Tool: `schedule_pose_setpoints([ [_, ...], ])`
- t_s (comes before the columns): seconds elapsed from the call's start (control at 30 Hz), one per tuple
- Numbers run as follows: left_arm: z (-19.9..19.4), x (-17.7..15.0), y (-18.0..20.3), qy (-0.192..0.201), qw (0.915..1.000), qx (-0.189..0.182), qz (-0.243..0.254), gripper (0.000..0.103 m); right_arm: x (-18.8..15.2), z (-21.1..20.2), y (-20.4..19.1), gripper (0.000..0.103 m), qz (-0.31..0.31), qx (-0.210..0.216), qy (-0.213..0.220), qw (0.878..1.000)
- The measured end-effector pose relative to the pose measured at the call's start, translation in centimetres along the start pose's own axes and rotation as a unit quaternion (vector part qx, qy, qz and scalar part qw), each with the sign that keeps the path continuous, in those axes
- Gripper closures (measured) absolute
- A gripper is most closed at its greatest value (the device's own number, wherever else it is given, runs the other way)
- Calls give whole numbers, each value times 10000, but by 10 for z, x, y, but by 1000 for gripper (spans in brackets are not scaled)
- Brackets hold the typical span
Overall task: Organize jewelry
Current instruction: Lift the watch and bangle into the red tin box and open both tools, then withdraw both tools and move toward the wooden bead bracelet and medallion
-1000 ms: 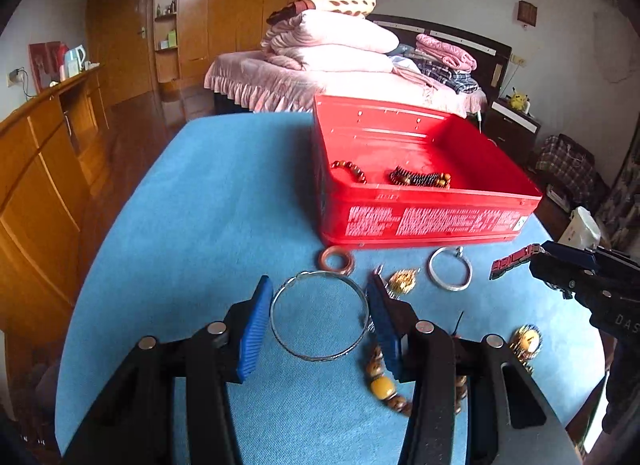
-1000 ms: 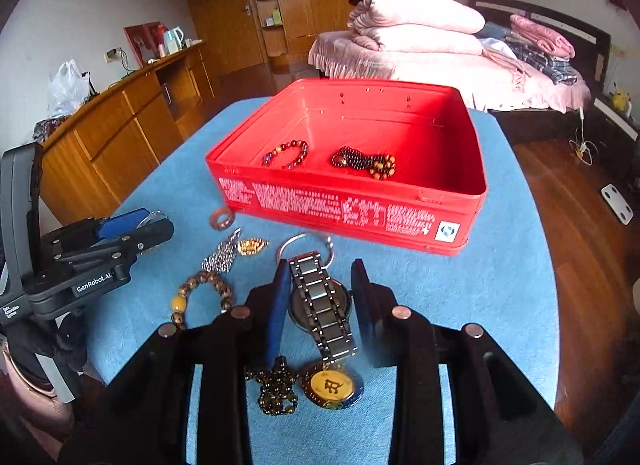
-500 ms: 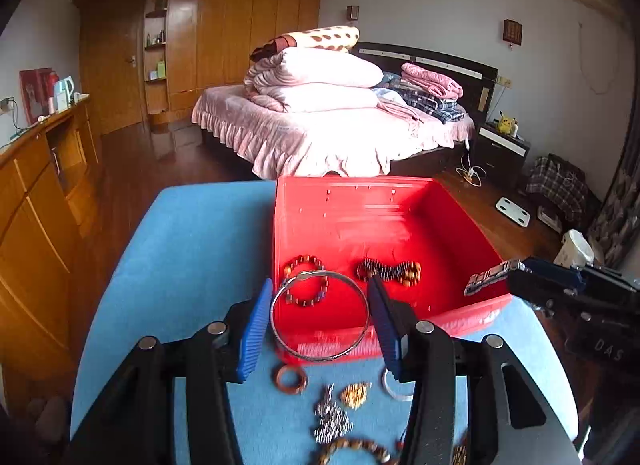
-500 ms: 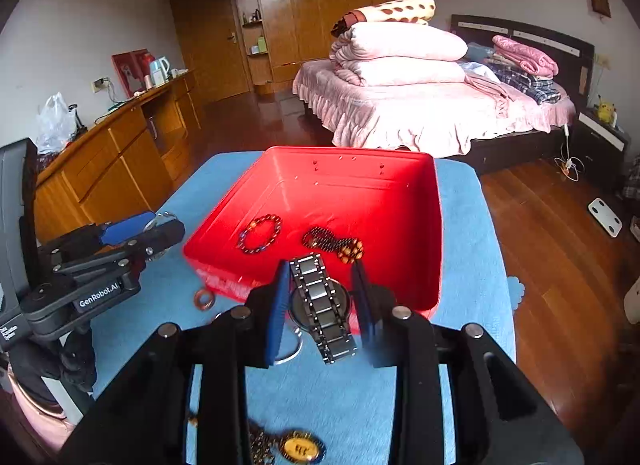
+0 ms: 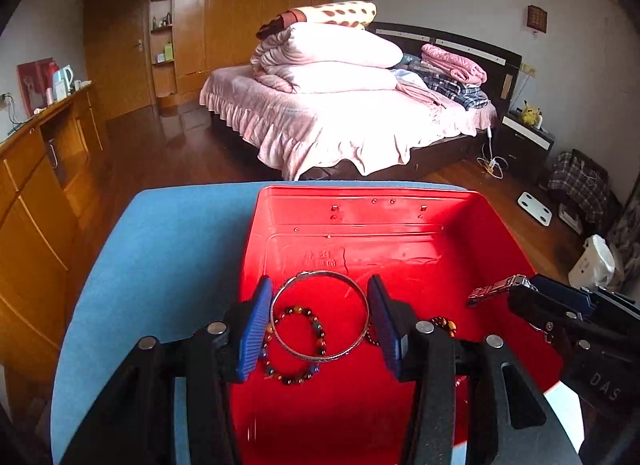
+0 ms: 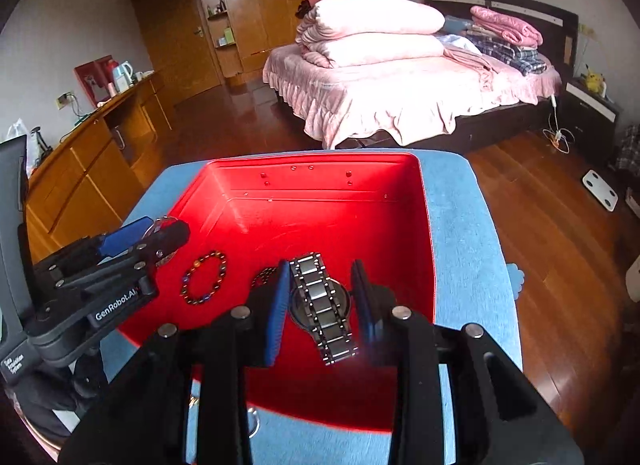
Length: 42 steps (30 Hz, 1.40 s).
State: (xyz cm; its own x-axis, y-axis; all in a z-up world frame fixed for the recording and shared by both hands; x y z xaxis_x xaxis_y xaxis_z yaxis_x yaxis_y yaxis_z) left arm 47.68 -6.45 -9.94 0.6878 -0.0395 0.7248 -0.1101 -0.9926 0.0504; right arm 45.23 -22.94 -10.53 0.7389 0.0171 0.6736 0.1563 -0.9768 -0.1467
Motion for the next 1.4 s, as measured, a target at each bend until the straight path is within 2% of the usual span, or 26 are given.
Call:
schedule_pose_setpoints([
  [0.23, 30, -3, 0, -231, 9997, 23, -34, 55, 1, 26, 9, 73, 75, -148, -147, 9998],
  [0.37, 31, -4, 0, -220, 9997, 15, -62, 54, 0, 35, 12, 72, 126, -155, -213, 9996],
  [0.43, 31, -4, 1, -226, 9997, 16, -36, 54, 2, 35, 14, 67, 157, -194, -178, 9995],
  [0.5, 30, -5, 0, -237, 9997, 11, -45, 52, 5, 32, 17, 56, 211, -206, -109, 9995],
  [0.57, 27, -4, 0, -197, 9998, -21, -103, 39, 8, 28, 18, 56, 195, -201, -21, 9996],
  [0.93, -25, -10, -6, 259, 9996, -1, -120, 38, 5, -7, 10, 56, 122, -183, 283, 9994],
  [1.17, -66, -33, -17, 454, 9989, 56, -32, 34, -28, -36, 0, 56, 73, -250, 349, 9990],
  [1.4, -90, -81, -32, 267, 9995, 153, 59, 34, -82, -56, -13, 55, 43, -44, 163, 9998],
])
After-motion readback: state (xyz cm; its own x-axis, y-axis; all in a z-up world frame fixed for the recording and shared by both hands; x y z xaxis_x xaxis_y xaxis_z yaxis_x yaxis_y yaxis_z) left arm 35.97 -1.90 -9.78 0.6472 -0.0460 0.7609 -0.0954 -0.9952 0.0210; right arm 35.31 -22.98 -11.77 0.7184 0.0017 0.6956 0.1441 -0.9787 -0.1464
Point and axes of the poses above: each gripper's, at about its wrist camera, not at the fingertips, and z roughly the way its jaws point, y to its right, x to its top, the point moved 10 cm from there along z, roughly the way its jaws point
